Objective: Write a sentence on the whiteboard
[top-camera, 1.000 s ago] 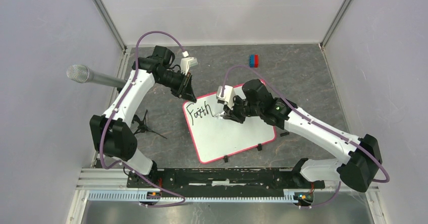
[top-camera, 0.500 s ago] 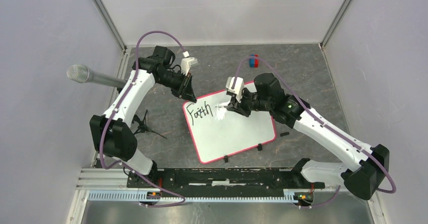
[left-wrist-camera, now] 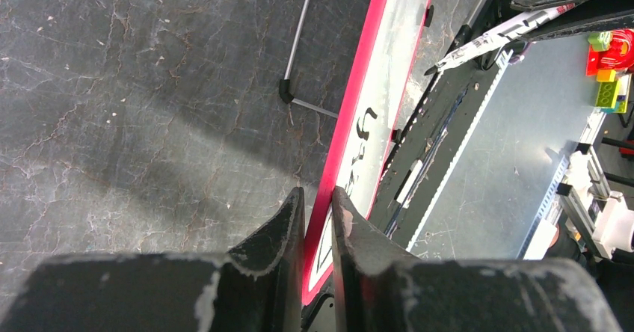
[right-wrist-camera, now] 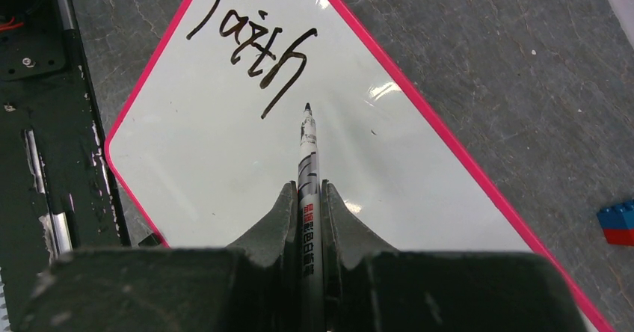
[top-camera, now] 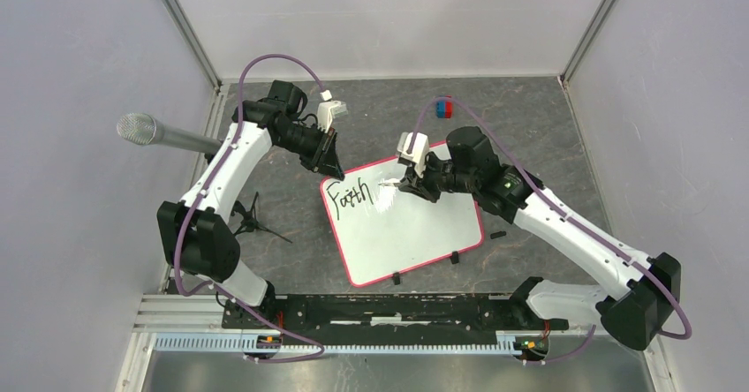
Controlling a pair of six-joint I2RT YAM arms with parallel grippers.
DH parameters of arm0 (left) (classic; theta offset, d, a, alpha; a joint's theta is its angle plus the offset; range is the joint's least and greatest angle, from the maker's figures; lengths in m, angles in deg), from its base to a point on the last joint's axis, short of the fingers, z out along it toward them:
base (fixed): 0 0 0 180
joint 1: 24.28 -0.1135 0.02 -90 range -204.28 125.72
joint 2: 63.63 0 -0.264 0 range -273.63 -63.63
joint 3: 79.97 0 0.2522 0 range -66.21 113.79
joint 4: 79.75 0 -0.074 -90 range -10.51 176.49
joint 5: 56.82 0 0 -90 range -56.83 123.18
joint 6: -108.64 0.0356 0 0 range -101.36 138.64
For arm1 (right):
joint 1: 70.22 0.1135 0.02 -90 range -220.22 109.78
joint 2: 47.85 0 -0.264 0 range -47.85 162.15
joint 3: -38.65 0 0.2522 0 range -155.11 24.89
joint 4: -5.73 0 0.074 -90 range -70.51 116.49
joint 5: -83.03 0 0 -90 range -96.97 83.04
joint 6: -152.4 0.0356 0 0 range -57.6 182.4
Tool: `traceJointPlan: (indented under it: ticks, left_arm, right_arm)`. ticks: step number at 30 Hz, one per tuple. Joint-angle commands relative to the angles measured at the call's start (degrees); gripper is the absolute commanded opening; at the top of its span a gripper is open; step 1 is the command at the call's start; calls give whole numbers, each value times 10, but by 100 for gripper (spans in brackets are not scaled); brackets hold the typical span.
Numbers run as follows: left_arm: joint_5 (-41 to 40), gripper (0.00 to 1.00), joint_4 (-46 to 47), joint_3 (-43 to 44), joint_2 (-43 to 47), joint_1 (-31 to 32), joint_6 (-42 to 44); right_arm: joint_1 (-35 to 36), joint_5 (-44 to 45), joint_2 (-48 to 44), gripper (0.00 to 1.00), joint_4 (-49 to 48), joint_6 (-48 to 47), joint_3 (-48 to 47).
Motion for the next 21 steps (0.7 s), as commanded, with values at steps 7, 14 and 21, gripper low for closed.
traceJointPlan:
  ticks: [7, 14, 21]
  left_arm:
    - [-4, 2, -15, 1, 13, 13, 14]
    - [-4, 2, -15, -1, 15, 14, 14]
    - [-3, 2, -15, 0, 15, 14, 14]
  right_arm:
    - [-1, 22, 2, 0, -22, -13, 10]
    - [-1, 55, 16, 0, -27, -12, -1]
    - [0, 58, 34, 0, -33, -7, -13]
